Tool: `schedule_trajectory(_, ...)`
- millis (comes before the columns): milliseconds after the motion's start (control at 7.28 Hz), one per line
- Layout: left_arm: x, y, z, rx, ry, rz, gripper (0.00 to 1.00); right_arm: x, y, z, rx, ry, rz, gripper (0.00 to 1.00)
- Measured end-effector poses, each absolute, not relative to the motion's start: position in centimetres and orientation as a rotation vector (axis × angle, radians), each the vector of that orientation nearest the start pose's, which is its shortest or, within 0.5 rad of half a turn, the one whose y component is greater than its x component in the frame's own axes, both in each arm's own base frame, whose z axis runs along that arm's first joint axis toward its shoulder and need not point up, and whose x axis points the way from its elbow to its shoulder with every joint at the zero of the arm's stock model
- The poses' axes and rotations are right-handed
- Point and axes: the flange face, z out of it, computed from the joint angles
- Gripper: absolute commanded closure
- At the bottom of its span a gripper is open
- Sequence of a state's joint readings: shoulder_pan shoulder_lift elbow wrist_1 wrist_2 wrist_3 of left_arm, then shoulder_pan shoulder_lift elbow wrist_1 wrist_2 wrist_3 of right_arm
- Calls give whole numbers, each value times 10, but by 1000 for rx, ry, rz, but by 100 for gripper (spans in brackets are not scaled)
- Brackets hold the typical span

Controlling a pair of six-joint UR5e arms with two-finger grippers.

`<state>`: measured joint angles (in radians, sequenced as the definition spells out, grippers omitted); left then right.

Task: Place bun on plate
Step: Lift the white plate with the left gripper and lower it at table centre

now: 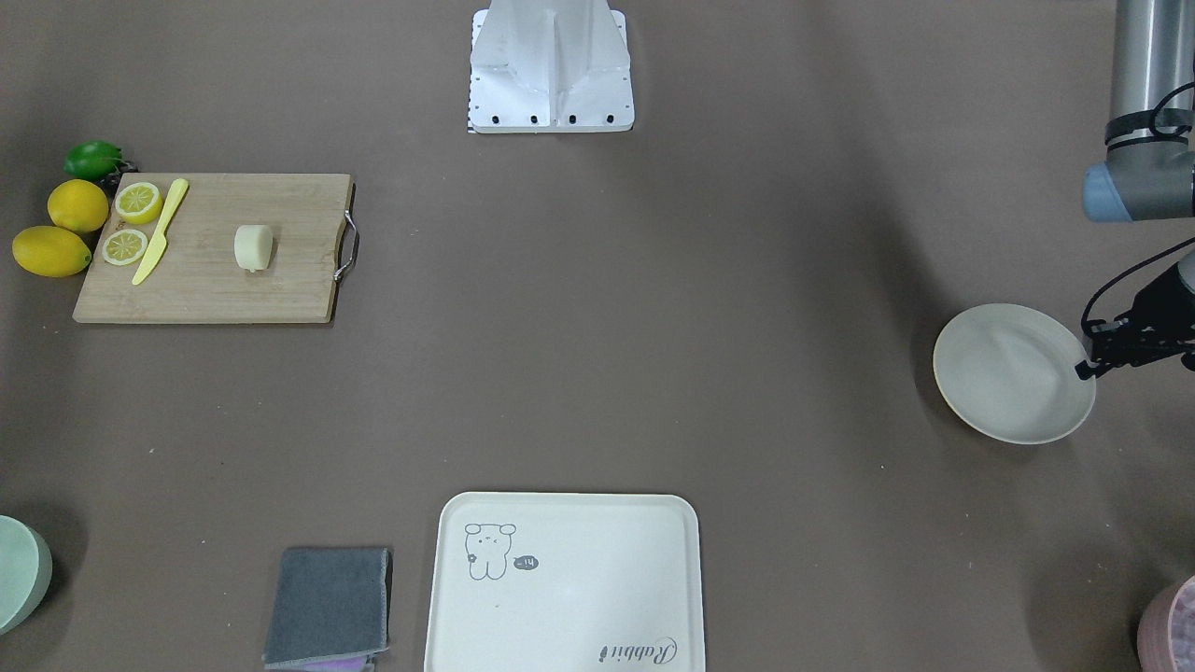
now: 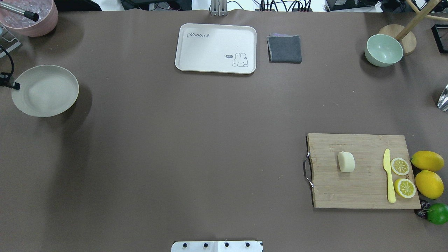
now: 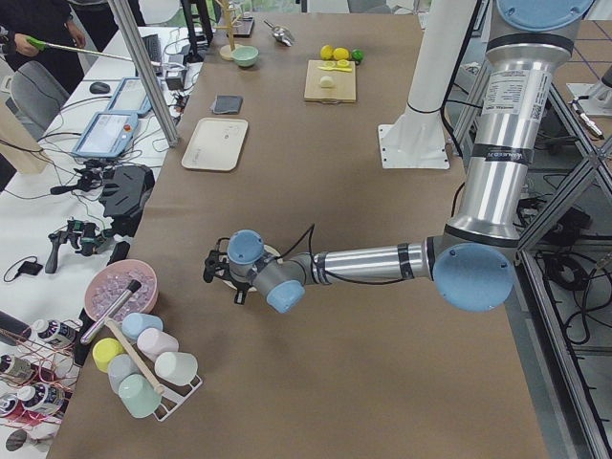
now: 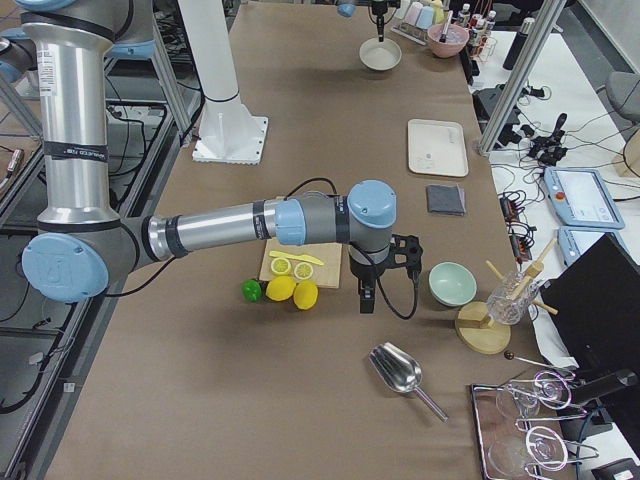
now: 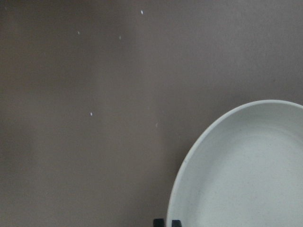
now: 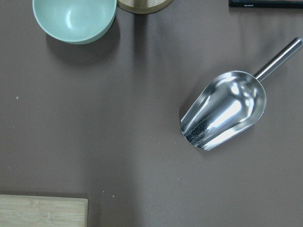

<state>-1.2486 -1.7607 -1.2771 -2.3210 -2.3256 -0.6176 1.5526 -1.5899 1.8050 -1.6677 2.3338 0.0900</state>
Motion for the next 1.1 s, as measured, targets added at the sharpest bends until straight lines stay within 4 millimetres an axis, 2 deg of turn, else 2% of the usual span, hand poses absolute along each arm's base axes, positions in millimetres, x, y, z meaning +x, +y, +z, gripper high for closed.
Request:
schedule_trajectory(137,127,-595,584,207,947,-57,100,54,-484,561,72,-776,20,0)
schedule_trajectory(275,139,-602,546,191,982,-116,100,50,-485,557,79,-793,10,0)
schedule_trajectory(412,168,-599,502,166,1024,-178,100,45,-487,552,92,-803,-6,0)
schedule_trajectory(687,257,-564,421,119,1088,-266,100,35,-490,549,104,-810,-33,0)
schedule_trajectory(824,309,-543,382,97,1122,-306,100,32,-490,548,105,-812,-40,0)
schedule_trajectory(1099,401,-505,315,60,1171,-380,100,23,-491,545,105,-815,-60,0)
